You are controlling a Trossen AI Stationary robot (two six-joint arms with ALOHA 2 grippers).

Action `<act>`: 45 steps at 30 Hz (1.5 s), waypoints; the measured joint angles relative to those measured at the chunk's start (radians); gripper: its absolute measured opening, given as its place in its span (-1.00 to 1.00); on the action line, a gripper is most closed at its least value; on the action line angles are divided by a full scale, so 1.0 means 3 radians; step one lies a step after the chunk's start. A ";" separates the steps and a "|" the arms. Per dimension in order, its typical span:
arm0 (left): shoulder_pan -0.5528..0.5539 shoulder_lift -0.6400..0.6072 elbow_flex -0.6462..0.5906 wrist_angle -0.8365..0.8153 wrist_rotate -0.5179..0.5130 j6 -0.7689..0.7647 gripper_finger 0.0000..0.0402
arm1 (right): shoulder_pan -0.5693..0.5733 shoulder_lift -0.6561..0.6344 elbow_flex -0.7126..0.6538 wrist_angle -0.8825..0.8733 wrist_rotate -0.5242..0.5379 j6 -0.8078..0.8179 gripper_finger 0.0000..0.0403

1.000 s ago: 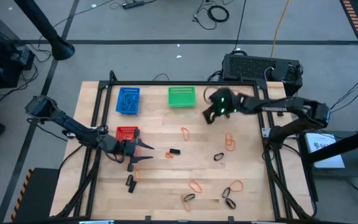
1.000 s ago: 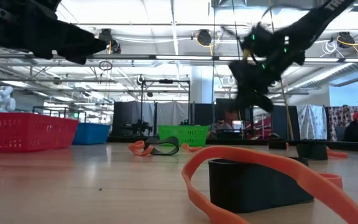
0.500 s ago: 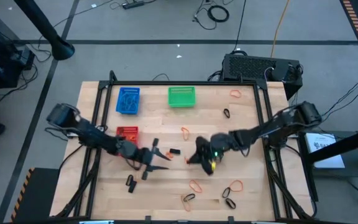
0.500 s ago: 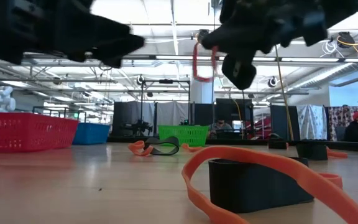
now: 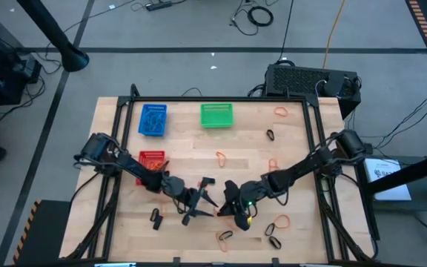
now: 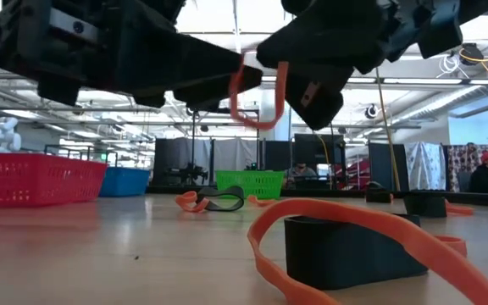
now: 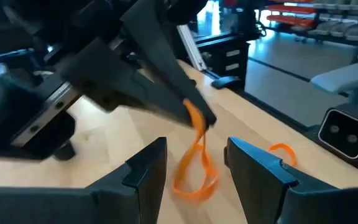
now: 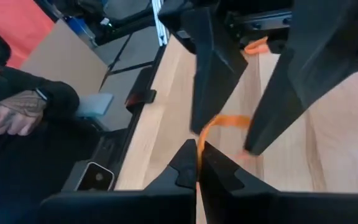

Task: Sort rubber bands into baskets
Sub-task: Put the orange rubber band into the red bin

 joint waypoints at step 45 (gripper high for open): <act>-0.0050 -0.2225 0.0009 -0.4377 -0.1077 -0.0978 -0.99 | -0.0116 0.0052 0.0047 -0.0547 0.0534 -0.0495 0.00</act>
